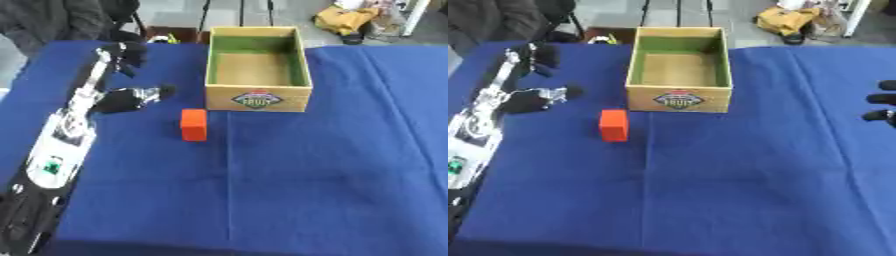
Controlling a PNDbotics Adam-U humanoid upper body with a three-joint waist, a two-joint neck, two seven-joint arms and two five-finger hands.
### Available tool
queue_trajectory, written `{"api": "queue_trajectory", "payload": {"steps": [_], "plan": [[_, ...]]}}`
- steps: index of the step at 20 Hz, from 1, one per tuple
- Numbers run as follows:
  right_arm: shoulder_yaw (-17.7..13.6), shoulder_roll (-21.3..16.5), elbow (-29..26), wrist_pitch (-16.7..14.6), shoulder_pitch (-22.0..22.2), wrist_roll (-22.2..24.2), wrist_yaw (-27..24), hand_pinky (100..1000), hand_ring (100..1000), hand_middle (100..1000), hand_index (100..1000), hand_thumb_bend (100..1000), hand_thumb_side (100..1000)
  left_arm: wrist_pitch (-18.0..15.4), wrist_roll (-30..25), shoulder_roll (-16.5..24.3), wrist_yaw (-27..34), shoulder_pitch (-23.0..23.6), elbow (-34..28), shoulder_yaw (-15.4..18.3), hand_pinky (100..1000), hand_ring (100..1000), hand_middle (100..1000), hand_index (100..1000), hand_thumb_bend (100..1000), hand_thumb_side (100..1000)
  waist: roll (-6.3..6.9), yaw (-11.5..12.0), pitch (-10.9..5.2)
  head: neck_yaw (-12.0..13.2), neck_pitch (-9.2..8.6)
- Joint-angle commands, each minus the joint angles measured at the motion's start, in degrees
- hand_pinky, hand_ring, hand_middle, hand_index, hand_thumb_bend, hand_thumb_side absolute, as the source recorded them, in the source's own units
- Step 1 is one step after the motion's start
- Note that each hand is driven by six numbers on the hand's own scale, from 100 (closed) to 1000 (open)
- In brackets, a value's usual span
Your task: Pick up objects on the table and place them in the box.
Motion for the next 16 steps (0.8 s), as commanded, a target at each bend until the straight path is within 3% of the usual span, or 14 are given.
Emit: {"api": "queue_trajectory", "payload": {"steps": [1,6,16], "plan": [[-0.1,-1.5,-1.0,-0.1,-0.6,0.4,-0.4,538,663,659,825,100,590,-0.1,-8.1,1.1,-13.1,-3.1,1.8,-3.1,656,665,617,765,958,398,-0.25,-0.3,-0.81,0.1,-0.7],[-0.1,-1.4,-1.0,-0.1,-0.6,0.4,-0.4,538,663,659,825,100,590,-1.8,-12.9,-0.5,-22.0,-4.8,6.2,-4.9,656,662,617,766,945,369,-0.26,-0.8,-0.7,0.3,-1.0],[-0.1,-1.4,-0.9,0.0,-0.6,0.5,-0.4,538,663,659,825,100,590,-3.0,-13.3,-1.2,-19.6,-4.4,11.9,-5.4,644,637,590,747,908,337,0.11,-0.9,-0.65,0.2,-1.26]]}}
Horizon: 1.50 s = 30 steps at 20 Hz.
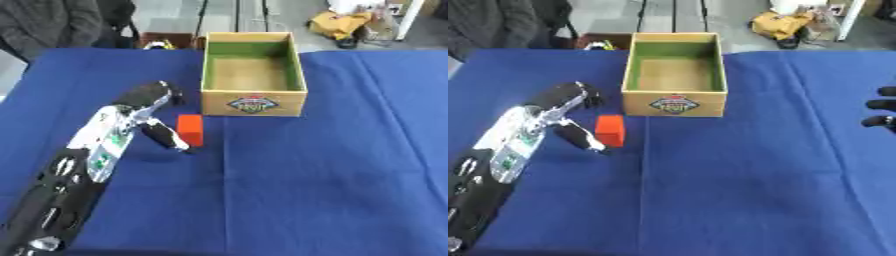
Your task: Pick up objects on the table and place them in the box.
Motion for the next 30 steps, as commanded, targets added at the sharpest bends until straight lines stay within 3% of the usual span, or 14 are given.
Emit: {"api": "queue_trajectory", "payload": {"steps": [1,17,21,22,26,30], "plan": [[-0.1,-1.4,-0.9,0.0,-0.6,0.1,-0.2,538,663,659,825,100,590,-0.4,-0.1,0.5,0.7,-0.7,0.8,-0.1,643,634,587,744,899,334,-0.08,-0.1,-0.66,0.2,-0.54],[0.0,-1.2,-0.8,0.1,-0.7,0.3,-0.2,539,663,659,825,100,590,-1.3,5.0,-1.8,5.1,-1.9,7.3,-0.6,595,555,496,653,720,284,0.0,-0.3,-0.6,0.2,-0.5],[-0.1,-1.2,-0.8,0.0,-0.7,0.3,-0.2,539,663,659,826,100,591,-1.4,5.0,-1.7,6.4,-2.0,8.4,-0.9,548,483,418,574,659,249,-0.04,-0.4,-0.62,0.2,-0.42],[-0.1,-1.2,-0.8,0.0,-0.7,0.3,-0.2,539,663,659,826,100,591,-1.3,5.2,-1.6,6.5,-2.1,8.6,-0.9,508,434,362,522,600,223,-0.04,-0.4,-0.64,0.2,-0.41],[-0.1,-1.2,-0.8,0.0,-0.6,0.3,-0.2,539,663,659,826,100,591,-0.6,6.4,-0.9,7.0,-2.1,8.1,-0.6,425,323,246,417,528,202,-0.05,-0.4,-0.75,0.0,-0.39],[-0.1,-1.4,-0.7,0.0,-0.5,0.3,-0.2,539,663,659,826,100,591,-0.1,6.4,1.1,7.2,-3.4,4.0,0.0,432,314,234,408,526,219,-0.02,-0.4,-0.9,-0.2,-0.43]]}}
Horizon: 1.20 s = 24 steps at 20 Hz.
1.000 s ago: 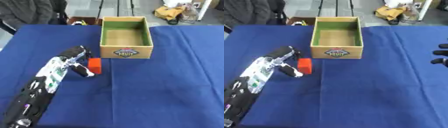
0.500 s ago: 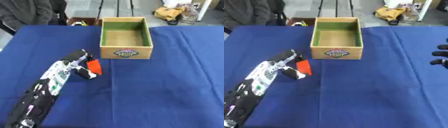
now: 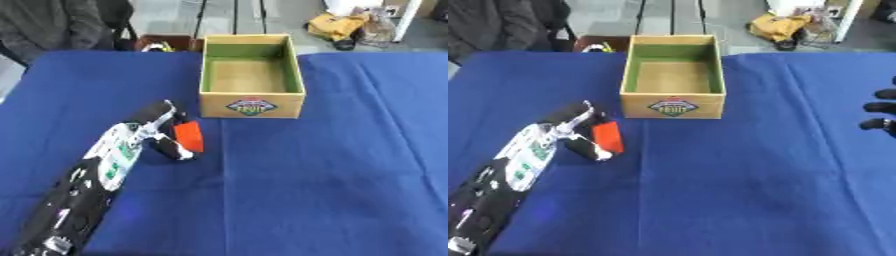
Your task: Pick up objects on the table and place them in the box.
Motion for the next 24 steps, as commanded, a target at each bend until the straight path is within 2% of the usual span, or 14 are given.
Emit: {"api": "queue_trajectory", "payload": {"steps": [1,5,8,10,12,16,18,21,24], "plan": [[-0.4,-1.4,-0.7,-0.1,-0.5,0.1,-0.1,539,663,659,826,100,591,0.3,-0.3,3.2,0.6,-2.8,-4.8,0.8,434,315,236,409,533,222,-0.06,-0.1,-0.95,-0.2,-0.25],[-0.2,-1.4,-0.6,0.0,-0.4,0.3,-0.2,539,663,659,826,100,591,0.5,-1.9,5.1,1.1,-8.5,-9.1,0.7,446,324,245,418,531,222,-0.23,-0.4,-1.18,0.0,-0.64],[0.2,-1.3,-0.6,0.1,-0.5,0.6,-0.3,538,663,659,826,100,591,1.4,-1.6,4.4,-0.2,-13.9,-7.3,0.8,460,340,262,432,528,208,-0.37,-1.2,-1.44,0.7,-0.91],[0.5,-1.1,-0.5,0.2,-0.6,0.9,-0.4,538,663,659,826,100,592,2.0,-0.2,2.7,-2.2,-17.6,-2.2,1.0,469,351,273,442,564,200,-0.44,-2.1,-1.54,1.1,-1.14],[0.8,-1.0,-0.5,0.3,-0.7,1.2,-0.4,538,663,658,826,100,591,2.3,3.7,0.5,-4.2,-20.6,4.5,1.7,473,366,287,454,570,223,-0.51,-3.0,-1.52,1.6,-1.36],[1.4,-0.6,-0.4,0.6,-1.1,1.7,-0.6,537,663,658,827,100,593,4.2,18.0,-4.9,-9.6,-23.7,19.8,6.0,475,375,292,460,550,213,-0.49,-5.1,-1.09,2.6,-2.08],[1.6,-0.4,-0.4,0.8,-1.2,2.0,-0.6,537,663,658,827,100,593,4.4,23.4,-6.9,-11.2,-24.4,25.9,7.8,482,383,301,469,552,217,-0.42,-6.1,-0.77,2.9,-2.43],[1.8,-0.3,-0.4,0.9,-1.3,2.2,-0.6,537,663,657,827,100,593,3.7,27.5,-8.2,-12.8,-25.3,31.5,9.3,494,393,310,478,560,229,-0.23,-7.3,-0.53,3.2,-2.59],[1.8,-0.3,-0.3,0.9,-1.3,2.2,-0.6,537,663,657,827,100,593,2.5,28.6,-8.4,-13.5,-25.7,33.3,9.6,510,416,337,501,584,249,-0.12,-7.7,-0.45,3.1,-2.7]]}}
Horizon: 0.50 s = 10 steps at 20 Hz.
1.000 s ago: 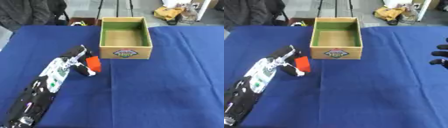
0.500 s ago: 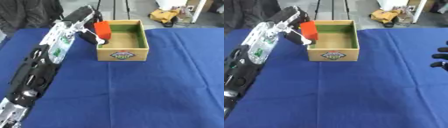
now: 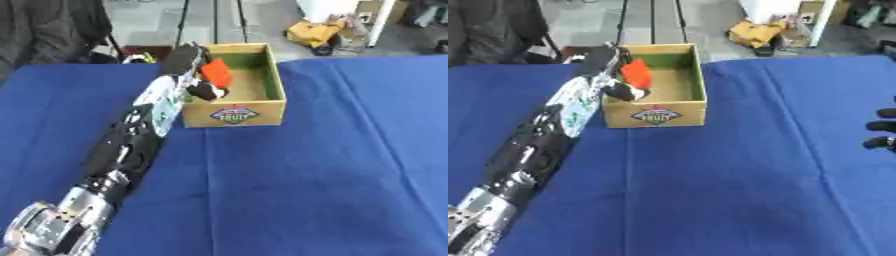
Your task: Pick up objects on the table and place them in the box.
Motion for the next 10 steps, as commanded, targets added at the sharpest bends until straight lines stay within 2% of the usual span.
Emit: {"api": "queue_trajectory", "payload": {"steps": [1,2,3,4,5,6,7,8,9,10], "plan": [[-0.2,-0.8,-0.6,-0.1,-0.8,0.2,-0.4,537,663,657,827,100,594,-1.1,1.3,0.0,-1.1,-1.1,1.8,0.6,527,446,369,531,622,262,-0.14,-0.2,-0.62,0.1,-0.66],[-0.2,-0.8,-0.6,-0.1,-0.8,0.3,-0.4,537,663,657,827,100,594,-1.4,0.9,0.0,-1.2,-1.1,2.0,0.6,550,480,412,575,679,316,-0.12,-0.2,-0.63,0.2,-0.72],[-0.3,-0.8,-0.6,-0.1,-0.8,0.3,-0.4,537,663,657,827,100,594,-1.9,0.0,0.1,-1.4,-1.0,2.2,0.5,601,556,494,660,817,402,-0.11,-0.2,-0.66,0.2,-0.8],[-0.3,-0.8,-0.6,-0.1,-0.8,0.3,-0.4,537,663,657,827,100,594,-2.4,-1.0,0.2,-1.6,-1.0,2.3,0.4,626,593,534,694,866,431,-0.11,-0.1,-0.67,0.2,-0.89],[-0.3,-0.9,-0.6,-0.1,-0.8,0.2,-0.4,537,663,657,827,100,594,-3.0,-2.2,0.3,-1.9,-1.0,2.3,0.3,724,738,694,800,1000,516,-0.12,-0.1,-0.69,0.1,-0.93],[-0.3,-0.9,-0.6,-0.1,-0.8,0.2,-0.4,537,663,657,827,100,594,-3.4,-3.4,0.4,-2.3,-1.0,2.3,0.3,739,757,718,814,1000,528,-0.13,-0.1,-0.71,0.1,-0.93],[-0.3,-0.9,-0.6,-0.1,-0.8,0.2,-0.4,537,664,657,827,100,594,-3.7,-4.4,0.6,-2.8,-1.0,2.0,0.3,814,850,820,873,1000,597,-0.15,0.0,-0.74,0.1,-0.94],[-0.3,-0.9,-0.6,-0.1,-0.8,0.2,-0.4,537,664,657,827,100,594,-4.0,-5.0,0.7,-3.1,-1.0,1.5,0.4,820,857,828,878,1000,607,-0.16,0.1,-0.76,0.1,-0.95],[-0.4,-0.8,-0.6,-0.1,-0.8,0.2,-0.4,537,664,657,827,100,594,-4.3,-5.1,1.0,-3.0,-1.0,0.5,0.6,857,905,877,908,1000,669,-0.2,0.2,-0.78,0.0,-0.97],[-0.4,-0.9,-0.6,-0.1,-0.7,0.2,-0.4,537,664,657,827,100,594,-4.6,-4.8,1.2,-2.6,-0.8,-0.7,0.7,858,908,881,911,1000,674,-0.25,0.4,-0.78,-0.1,-1.0]]}}
